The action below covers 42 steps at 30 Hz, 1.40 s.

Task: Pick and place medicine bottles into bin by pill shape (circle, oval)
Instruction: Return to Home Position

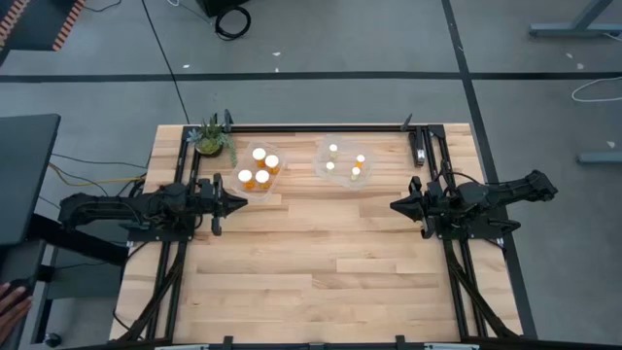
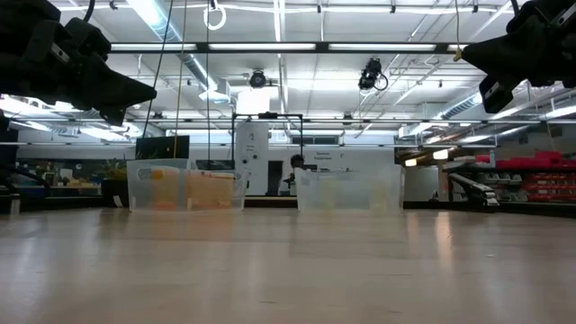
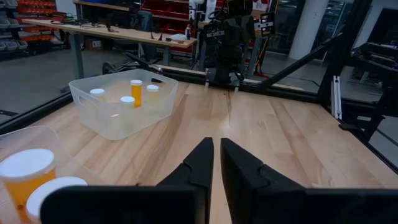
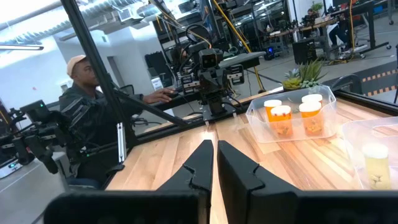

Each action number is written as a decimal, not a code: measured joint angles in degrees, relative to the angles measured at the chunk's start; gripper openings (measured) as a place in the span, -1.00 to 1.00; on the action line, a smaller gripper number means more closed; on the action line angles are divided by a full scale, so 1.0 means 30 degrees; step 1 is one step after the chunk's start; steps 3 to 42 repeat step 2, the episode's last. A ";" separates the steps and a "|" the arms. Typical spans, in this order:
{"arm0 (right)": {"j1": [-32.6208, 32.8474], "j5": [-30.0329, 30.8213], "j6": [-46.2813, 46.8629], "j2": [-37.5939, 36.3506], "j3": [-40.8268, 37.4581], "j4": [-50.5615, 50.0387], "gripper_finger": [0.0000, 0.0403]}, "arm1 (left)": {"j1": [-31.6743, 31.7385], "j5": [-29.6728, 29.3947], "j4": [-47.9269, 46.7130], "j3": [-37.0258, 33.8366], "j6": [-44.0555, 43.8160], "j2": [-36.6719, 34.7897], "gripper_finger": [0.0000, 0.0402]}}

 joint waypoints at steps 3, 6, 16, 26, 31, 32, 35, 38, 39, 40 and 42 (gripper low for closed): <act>0.0000 0.0000 0.0000 0.0000 0.0000 0.0007 -0.85 | -0.0001 -0.0003 0.0000 0.0000 -0.0003 0.0000 -0.83; 0.0000 0.0000 0.0000 0.0000 0.0000 0.0007 -0.85 | -0.0001 -0.0003 0.0000 0.0000 -0.0003 0.0000 -0.83; 0.0000 0.0000 0.0000 0.0000 0.0000 0.0007 -0.85 | -0.0001 -0.0003 0.0000 0.0000 -0.0003 0.0000 -0.83; 0.0000 0.0000 0.0000 0.0000 0.0000 0.0007 -0.85 | -0.0001 -0.0003 0.0000 0.0000 -0.0003 0.0000 -0.83; 0.0000 0.0000 0.0000 0.0000 0.0000 0.0007 -0.85 | -0.0001 -0.0003 0.0000 0.0000 -0.0003 0.0000 -0.83; 0.0000 0.0000 0.0000 0.0000 0.0000 0.0007 -0.85 | -0.0001 -0.0003 0.0000 0.0000 -0.0003 0.0000 -0.83; 0.0000 0.0000 0.0000 0.0000 0.0000 0.0007 -0.85 | -0.0001 -0.0003 0.0000 0.0000 -0.0003 0.0000 -0.83; 0.0000 0.0000 0.0000 0.0000 0.0000 0.0007 -0.85 | -0.0001 -0.0003 0.0000 0.0000 -0.0003 0.0000 -0.83; 0.0000 0.0000 0.0000 0.0000 0.0000 0.0007 -0.85 | -0.0001 -0.0003 0.0000 0.0000 -0.0003 0.0000 -0.83; 0.0000 0.0000 0.0000 0.0000 0.0000 0.0007 -0.85 | -0.0001 -0.0003 0.0000 0.0000 -0.0003 0.0000 -0.83; 0.0000 0.0000 0.0000 0.0000 0.0000 0.0007 -0.85 | -0.0001 -0.0003 0.0000 0.0000 -0.0003 0.0000 -0.83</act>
